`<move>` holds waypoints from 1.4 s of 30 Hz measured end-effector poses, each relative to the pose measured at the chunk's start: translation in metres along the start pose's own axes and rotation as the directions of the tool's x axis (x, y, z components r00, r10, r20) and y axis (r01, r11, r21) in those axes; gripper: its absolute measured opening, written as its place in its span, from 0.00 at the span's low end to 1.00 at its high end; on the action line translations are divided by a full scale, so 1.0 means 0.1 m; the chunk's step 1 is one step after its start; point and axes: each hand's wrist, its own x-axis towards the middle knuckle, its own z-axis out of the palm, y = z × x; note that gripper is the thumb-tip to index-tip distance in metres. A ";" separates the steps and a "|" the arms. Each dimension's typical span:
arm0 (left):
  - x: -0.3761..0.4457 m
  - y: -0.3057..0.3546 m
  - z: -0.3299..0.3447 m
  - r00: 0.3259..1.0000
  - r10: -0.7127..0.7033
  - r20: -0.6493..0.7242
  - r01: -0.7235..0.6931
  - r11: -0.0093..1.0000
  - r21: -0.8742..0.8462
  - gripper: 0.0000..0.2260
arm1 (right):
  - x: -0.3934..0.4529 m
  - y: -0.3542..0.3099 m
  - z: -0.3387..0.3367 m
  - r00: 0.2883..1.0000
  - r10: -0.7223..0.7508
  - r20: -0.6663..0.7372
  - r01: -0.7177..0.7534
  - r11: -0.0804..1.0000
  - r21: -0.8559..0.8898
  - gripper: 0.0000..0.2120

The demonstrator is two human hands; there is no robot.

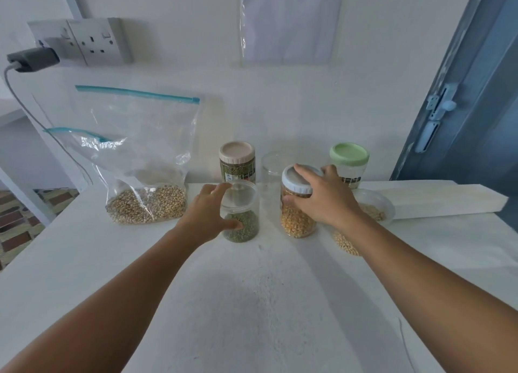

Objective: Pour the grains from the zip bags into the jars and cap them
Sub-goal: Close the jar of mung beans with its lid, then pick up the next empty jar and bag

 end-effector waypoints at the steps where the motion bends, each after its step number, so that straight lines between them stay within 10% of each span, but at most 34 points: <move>1: -0.01 0.02 -0.01 1.000 -0.008 0.010 0.008 1.000 0.023 0.54 | -0.01 -0.02 0.02 1.000 -0.020 0.001 0.020 1.000 -0.007 0.43; 8: -0.11 0.59 -0.31 0.945 0.325 -0.015 -0.322 0.940 0.115 0.52 | -0.01 -0.20 0.13 0.979 -0.088 0.186 0.019 0.940 0.342 0.55; 13: 0.10 0.81 -0.21 0.942 0.315 0.114 -0.330 0.930 0.161 0.43 | 0.15 -0.06 0.01 0.964 -0.054 0.259 -0.098 0.835 0.541 0.36; 20: 0.15 0.85 -0.13 0.966 0.244 0.079 -0.253 0.960 0.121 0.36 | 0.82 0.22 0.13 0.963 -0.148 0.226 0.134 0.988 0.073 0.32; 25: 0.13 0.89 -0.13 0.972 0.228 0.064 -0.234 0.964 0.128 0.35 | 1.12 0.19 0.32 0.927 -0.186 0.327 0.240 0.961 -0.135 0.36; 32: 0.11 0.92 -0.12 0.974 0.221 0.045 -0.225 0.968 0.108 0.34 | 1.10 0.25 0.25 0.921 -0.370 0.120 0.386 0.835 -0.393 0.15; 42: 0.12 0.90 -0.11 0.974 0.219 0.054 -0.224 0.970 0.097 0.35 | 1.02 0.27 0.22 0.909 -0.344 0.236 0.405 0.863 -0.302 0.19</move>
